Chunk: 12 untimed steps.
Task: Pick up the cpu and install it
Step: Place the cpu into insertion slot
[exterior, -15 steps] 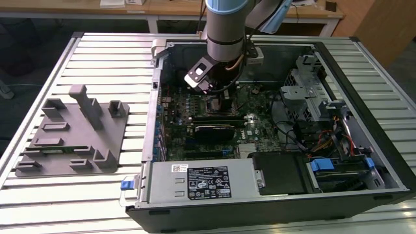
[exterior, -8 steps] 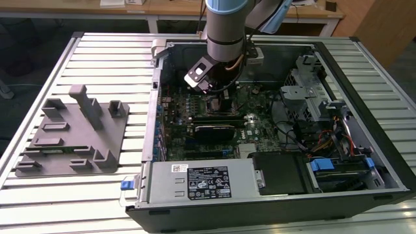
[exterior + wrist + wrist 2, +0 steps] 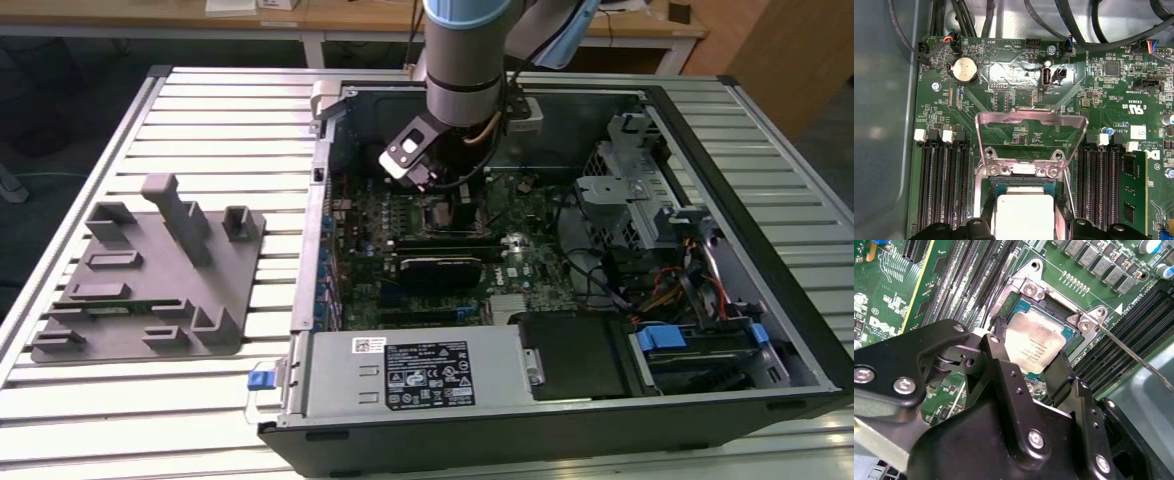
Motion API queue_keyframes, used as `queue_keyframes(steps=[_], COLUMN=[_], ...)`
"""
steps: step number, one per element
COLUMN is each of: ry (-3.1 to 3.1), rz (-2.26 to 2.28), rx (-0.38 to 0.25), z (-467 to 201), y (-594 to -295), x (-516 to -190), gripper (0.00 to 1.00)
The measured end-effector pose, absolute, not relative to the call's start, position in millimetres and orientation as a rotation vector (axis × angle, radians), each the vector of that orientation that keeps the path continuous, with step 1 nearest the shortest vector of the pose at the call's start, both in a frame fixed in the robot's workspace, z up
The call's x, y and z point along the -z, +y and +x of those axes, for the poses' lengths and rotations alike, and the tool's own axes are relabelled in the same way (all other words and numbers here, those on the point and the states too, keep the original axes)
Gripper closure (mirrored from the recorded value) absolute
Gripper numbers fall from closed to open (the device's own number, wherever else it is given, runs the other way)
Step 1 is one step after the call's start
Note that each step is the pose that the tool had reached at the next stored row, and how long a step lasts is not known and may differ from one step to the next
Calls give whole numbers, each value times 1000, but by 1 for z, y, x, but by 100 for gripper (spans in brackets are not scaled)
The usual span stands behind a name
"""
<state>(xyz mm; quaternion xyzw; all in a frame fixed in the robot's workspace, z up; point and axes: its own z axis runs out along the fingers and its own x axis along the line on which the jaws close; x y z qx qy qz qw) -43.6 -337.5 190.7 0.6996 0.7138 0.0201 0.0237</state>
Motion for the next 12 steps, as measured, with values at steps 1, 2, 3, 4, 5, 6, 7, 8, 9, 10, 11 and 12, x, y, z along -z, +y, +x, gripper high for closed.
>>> queue_keyframes(steps=[1, 2, 3, 4, 5, 6, 7, 8, 9, 10, 11, 12], ry=[2208, 2206, 2204, 2202, 2201, 2201, 2201, 2201, 2201, 2201, 2201, 2201], rz=[2167, 2169, 2171, 2173, 2174, 2174, 2174, 2174, 2174, 2175, 2175, 2175], rx=[-62, -62, -62, -62, -62, -62, -62, -62, -62, -63, -63, -63], z=[-44, -44, -43, -43, -43, -43, -43, -43, -43, -43, -43, -42], y=[-338, -338, -338, -337, -337, -337, -337, -337, -337, -337, -337, -337], x=[-191, -191, -191, -191, -191, -191, -191, -191, -191, -191, -191, -191], gripper=[45, 45, 45, 45, 45, 45, 45, 45, 45, 45, 45, 45])
